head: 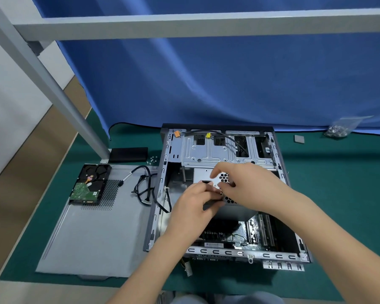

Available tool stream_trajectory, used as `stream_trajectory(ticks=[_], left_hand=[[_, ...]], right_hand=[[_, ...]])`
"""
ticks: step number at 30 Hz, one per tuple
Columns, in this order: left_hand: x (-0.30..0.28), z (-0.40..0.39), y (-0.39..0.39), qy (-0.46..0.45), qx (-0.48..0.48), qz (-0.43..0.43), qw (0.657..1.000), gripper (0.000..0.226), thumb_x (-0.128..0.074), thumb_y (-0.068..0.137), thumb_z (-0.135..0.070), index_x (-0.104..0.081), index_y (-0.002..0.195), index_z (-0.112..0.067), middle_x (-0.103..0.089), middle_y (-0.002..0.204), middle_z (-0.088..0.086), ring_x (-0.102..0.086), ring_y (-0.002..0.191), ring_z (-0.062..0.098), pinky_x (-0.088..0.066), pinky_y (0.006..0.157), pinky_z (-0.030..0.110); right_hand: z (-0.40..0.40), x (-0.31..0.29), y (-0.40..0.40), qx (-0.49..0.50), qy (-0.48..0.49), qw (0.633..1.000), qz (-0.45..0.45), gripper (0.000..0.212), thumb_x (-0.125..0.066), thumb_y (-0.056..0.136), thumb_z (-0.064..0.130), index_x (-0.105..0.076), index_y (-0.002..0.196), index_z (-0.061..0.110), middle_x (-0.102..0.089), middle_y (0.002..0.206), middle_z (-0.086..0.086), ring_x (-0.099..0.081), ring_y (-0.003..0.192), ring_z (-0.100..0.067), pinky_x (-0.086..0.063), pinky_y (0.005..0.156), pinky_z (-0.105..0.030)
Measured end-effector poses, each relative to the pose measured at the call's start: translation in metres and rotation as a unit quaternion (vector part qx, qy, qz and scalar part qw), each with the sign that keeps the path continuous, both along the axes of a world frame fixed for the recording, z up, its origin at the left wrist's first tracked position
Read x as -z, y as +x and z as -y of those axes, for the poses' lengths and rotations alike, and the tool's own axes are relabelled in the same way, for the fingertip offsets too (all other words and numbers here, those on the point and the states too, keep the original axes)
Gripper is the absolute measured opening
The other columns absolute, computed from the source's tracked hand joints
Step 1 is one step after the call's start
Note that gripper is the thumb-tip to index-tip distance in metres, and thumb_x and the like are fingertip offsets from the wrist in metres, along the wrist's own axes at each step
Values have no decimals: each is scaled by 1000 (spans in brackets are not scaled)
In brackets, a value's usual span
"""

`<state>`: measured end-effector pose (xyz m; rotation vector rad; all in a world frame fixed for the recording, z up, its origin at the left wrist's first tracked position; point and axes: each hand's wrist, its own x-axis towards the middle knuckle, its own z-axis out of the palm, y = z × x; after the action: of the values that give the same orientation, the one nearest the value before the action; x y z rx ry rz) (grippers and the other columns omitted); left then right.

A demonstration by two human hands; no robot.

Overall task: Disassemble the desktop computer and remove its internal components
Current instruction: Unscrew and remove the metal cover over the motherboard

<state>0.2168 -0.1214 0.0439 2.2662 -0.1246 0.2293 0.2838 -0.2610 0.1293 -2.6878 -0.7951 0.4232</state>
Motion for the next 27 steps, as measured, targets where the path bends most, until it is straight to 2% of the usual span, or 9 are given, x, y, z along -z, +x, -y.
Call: stream_trajectory(ticks=[2,4,8,11,14,18,22,25,27], left_hand=[[0,0,-1,-1,-3,3,1000,12,-73,81,-20,-76,92,-18,-64,98,-12,-54,104,5,-47,86,28],[-1,0,-2,2,-3,-1,1000,11,-71,80,-18,-75,90,-18,-62,97,-13,-54,97,6,-50,79,32],[-2,-1,-1,43,15,-8,999,13,-68,81,-16,-70,94,-14,-58,93,-10,-51,93,11,-50,72,39],[-2,0,1,59,10,8,998,13,-70,81,-22,-71,92,-13,-61,93,-9,-50,95,9,-48,77,34],[-5,1,3,51,8,19,998,11,-74,78,-20,-72,87,-13,-64,92,-9,-50,95,8,-46,80,26],[-9,-3,7,-13,-10,5,1000,9,-73,77,-15,-71,86,-17,-66,88,-14,-55,88,0,-44,80,18],[-14,-17,12,-126,-46,-44,990,10,-71,81,-16,-69,82,-26,-69,85,-21,-63,81,-5,-47,75,10],[-16,-33,19,-204,-88,-73,972,7,-73,82,-20,-69,81,-26,-71,79,-14,-66,75,1,-51,66,15],[-16,-47,25,-242,-113,-70,961,5,-74,81,-18,-70,82,-21,-72,78,-6,-67,76,9,-52,68,17]], right_hand=[[0,-2,-1,-9,35,997,-65,23,-51,89,28,-49,107,42,-53,68,13,-48,63,0,-41,59,-27],[-1,-3,-3,-16,61,991,-120,22,-53,87,22,-56,101,38,-56,72,12,-52,66,-4,-44,63,-27],[0,5,-2,-2,96,980,-171,10,-56,89,26,-61,88,35,-59,72,11,-48,58,0,-42,60,-18],[5,9,0,15,116,976,-182,12,-52,94,33,-61,86,31,-60,69,13,-49,57,4,-38,55,-13],[9,11,5,43,155,967,-199,17,-51,94,31,-63,83,29,-59,64,18,-48,54,5,-36,53,-11],[11,13,14,95,259,929,-246,20,-51,95,28,-67,84,24,-47,52,11,-40,50,-11,-35,53,-27],[8,8,31,69,346,884,-308,35,-46,91,45,-65,97,17,-55,53,0,-49,48,-19,-41,50,-26],[-3,13,50,42,356,885,-296,32,-44,93,46,-62,95,20,-63,61,-3,-55,52,-18,-43,49,-23],[-18,27,68,49,305,917,-252,23,-46,97,39,-59,89,21,-67,67,1,-58,55,-12,-42,46,-16]])
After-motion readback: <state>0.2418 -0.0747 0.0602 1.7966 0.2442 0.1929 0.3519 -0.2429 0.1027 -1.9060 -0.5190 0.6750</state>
